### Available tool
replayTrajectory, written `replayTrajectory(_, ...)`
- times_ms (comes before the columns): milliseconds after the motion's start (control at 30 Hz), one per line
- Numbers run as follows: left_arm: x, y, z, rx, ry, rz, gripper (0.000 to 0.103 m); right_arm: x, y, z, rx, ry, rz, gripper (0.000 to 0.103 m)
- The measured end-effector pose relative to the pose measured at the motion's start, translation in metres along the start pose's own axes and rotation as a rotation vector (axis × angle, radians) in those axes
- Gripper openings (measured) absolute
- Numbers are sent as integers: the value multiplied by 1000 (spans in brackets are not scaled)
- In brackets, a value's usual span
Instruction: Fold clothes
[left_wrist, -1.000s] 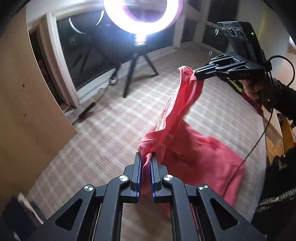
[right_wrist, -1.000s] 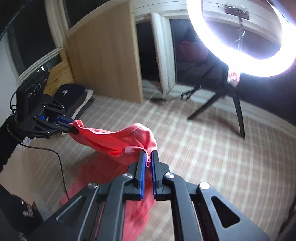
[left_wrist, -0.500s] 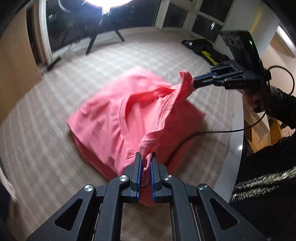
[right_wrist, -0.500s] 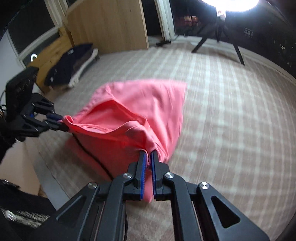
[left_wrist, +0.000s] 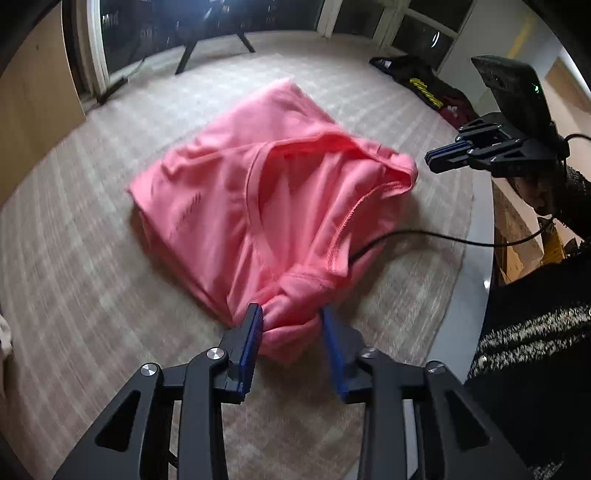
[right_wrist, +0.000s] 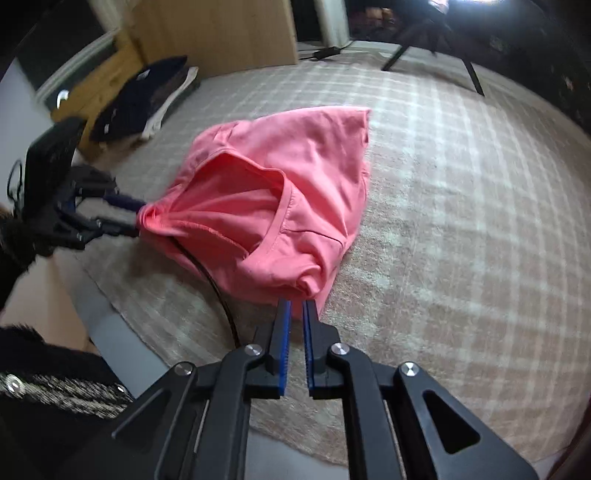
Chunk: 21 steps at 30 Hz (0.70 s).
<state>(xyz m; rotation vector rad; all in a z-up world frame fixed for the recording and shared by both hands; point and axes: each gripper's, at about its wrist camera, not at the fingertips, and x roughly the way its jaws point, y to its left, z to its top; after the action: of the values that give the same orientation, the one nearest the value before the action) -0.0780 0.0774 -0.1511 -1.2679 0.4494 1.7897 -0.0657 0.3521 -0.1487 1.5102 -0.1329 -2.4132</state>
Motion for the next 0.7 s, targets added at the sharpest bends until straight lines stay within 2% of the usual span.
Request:
replayTrajectory(33,-3,0,0,2,-3,1,31,-3,-2,1,10,-23,-1,15)
replayTrajectory(67,-6,1,-1,4,-6,2,31,-5,-5,3,25,-40,4,35)
replayTrajectory(100,-8,2,0,5,-11,8,31,-3,-11,5,67,-39,31,46)
replayTrajectory(133,-11,3,1,6,-16,14,32,0,-18,7,110,-38,60,53)
replayTrajectory(200,-12,4,0,3,-23,29,32,10,-31,8,207,-21,132,53)
replayTrajectory(233,-10,2,1,8,-27,21,32,13,-33,8,221,-19,137,53)
replayTrajectory(433,7,-15,1,70,4,-16,32,17,-8,8,159,-16,85,53)
replayTrajectory(500,12,-20,2,88,6,-9,32,9,11,7,71,-44,25,53)
replayTrajectory(633,17,-22,3,106,28,-1,32,8,40,6,-76,-48,6,53)
replayTrajectory(700,10,-19,3,84,34,-32,32,11,50,6,-133,-21,-10,53)
